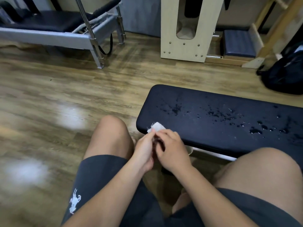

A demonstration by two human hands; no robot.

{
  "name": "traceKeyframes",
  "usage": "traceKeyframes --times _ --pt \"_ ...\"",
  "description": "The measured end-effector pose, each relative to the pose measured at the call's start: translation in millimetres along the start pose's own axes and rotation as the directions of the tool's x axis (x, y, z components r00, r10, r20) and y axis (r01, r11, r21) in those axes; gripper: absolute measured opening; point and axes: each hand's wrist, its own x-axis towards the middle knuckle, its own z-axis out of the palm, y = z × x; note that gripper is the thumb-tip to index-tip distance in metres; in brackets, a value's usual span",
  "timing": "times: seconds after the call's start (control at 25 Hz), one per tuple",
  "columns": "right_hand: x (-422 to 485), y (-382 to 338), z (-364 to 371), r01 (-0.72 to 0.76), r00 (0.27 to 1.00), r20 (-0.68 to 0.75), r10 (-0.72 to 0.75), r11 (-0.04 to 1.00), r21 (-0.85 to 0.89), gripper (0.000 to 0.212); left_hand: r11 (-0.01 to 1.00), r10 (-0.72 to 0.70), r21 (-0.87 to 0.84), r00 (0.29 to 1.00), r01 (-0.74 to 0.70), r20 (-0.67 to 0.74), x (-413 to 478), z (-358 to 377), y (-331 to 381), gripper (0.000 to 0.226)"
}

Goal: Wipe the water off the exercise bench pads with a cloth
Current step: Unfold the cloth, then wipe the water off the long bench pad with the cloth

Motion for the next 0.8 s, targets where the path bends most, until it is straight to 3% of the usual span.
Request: traceKeyframes --times 0.08,0.2,0.32,0.36,0.4,0.44,0.48,0.52,0.56,0.64,0.72,0.8 --pt "-0.9 -0.4 1.6 0.017 0.999 0.034 -0.017 1.0 -0.009 0.041 0.999 0.032 0.011 0.999 -0.031 -0.033 -3.0 -3.1 8.8 0.024" --pt "6.9 14.2 1.4 -0.08 0.996 -0.04 0.084 0.994 0.08 0.05 0.98 0.07 0.183 0.997 -0.075 0.036 -3.4 -4.2 9.4 0.021" --pt "32.9 19.2 4.2 -0.11 0.994 0.043 0.105 0.984 0.141 0.047 0.914 0.172 0.353 0.979 -0.201 0.112 8.7 -13.8 22.0 0.024" --pt "44.4 20.9 3.6 -0.074 0.997 0.043 0.07 0.993 0.093 0.042 0.795 0.259 0.534 0.957 -0.288 0.13 15.7 -19.1 25.4 0.025" --pt "62.5 22.4 0.8 -0.036 0.999 -0.015 0.037 0.998 0.044 0.039 0.526 0.369 0.773 0.914 -0.355 0.169 26.1 -25.5 30.0 0.025" --pt "87.6 20.9 -5.8 -0.017 0.994 -0.107 0.019 1.0 0.019 0.038 0.167 0.413 0.928 0.878 -0.333 0.24 37.3 -32.0 33.9 0.03" --pt "115.3 20.2 -11.7 -0.015 0.981 -0.191 0.013 1.0 -0.009 0.038 -0.116 0.394 0.951 0.866 -0.288 0.31 48.5 -37.0 35.3 0.04" --pt "141.2 21.9 -13.5 -0.005 0.975 -0.222 -0.008 0.998 -0.06 0.04 -0.26 0.329 0.924 0.874 -0.281 0.358 60.8 -41.1 34.2 0.052" --pt "162.7 24.1 -8.4 0.02 0.981 -0.186 -0.046 0.99 -0.139 0.04 -0.316 0.247 0.9 0.89 -0.3 0.384 71.1 -43.6 31.4 0.061" --pt "181.5 29.3 16.9 0.19 0.981 0.096 -0.168 0.931 -0.311 0.037 -0.328 0.176 0.889 0.904 -0.319 0.39 77.3 -43.8 21.7 0.069" --pt "177.2 44.1 46.4 0.443 0.866 0.401 -0.298 0.831 -0.338 0.034 -0.333 0.201 0.886 0.893 -0.324 0.402 80.1 -44.9 17.9 0.069" --pt "197.7 64.8 45.9 0.553 0.779 0.509 -0.366 0.784 -0.283 0.036 -0.329 0.202 0.888 0.894 -0.322 0.4 79.6 -44.6 22.0 0.068"
